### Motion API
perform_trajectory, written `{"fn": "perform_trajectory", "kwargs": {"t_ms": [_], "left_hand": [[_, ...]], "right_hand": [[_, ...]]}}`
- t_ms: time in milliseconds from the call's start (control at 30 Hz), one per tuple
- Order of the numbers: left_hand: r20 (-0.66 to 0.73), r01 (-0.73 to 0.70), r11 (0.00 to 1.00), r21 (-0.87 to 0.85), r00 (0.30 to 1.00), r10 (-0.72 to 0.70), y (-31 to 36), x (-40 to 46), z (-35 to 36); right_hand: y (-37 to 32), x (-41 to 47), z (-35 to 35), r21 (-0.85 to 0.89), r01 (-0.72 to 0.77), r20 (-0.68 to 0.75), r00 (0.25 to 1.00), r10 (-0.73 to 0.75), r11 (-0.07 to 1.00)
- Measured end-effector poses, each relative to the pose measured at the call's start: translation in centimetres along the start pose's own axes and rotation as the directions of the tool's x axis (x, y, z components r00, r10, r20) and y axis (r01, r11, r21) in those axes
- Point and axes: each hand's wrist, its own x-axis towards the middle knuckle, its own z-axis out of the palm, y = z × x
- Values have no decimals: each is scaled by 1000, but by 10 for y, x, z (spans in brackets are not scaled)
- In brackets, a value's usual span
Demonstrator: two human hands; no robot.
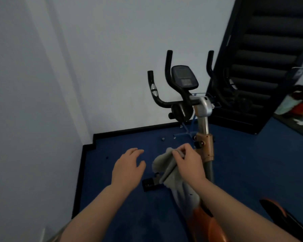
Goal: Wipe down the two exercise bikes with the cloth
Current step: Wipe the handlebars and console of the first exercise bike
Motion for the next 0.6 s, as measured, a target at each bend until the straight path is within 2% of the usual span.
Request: {"fn": "perform_trajectory", "kwargs": {"t_ms": [167,300,433,600], "left_hand": [[39,-75,995,-58,996,77,5,34,6],[46,-106,992,-75,993,109,3,57,4],[37,-108,990,-89,993,112,5,79,4],[1,-128,985,-113,992,129,20,111,12]], "right_hand": [[-8,32,-8,272,-156,-160,966,204,950],[-12,57,-17,400,-161,-301,907,295,902],[-20,91,-29,405,-117,-372,885,280,907],[-32,143,-29,325,14,-423,897,132,946]]}}
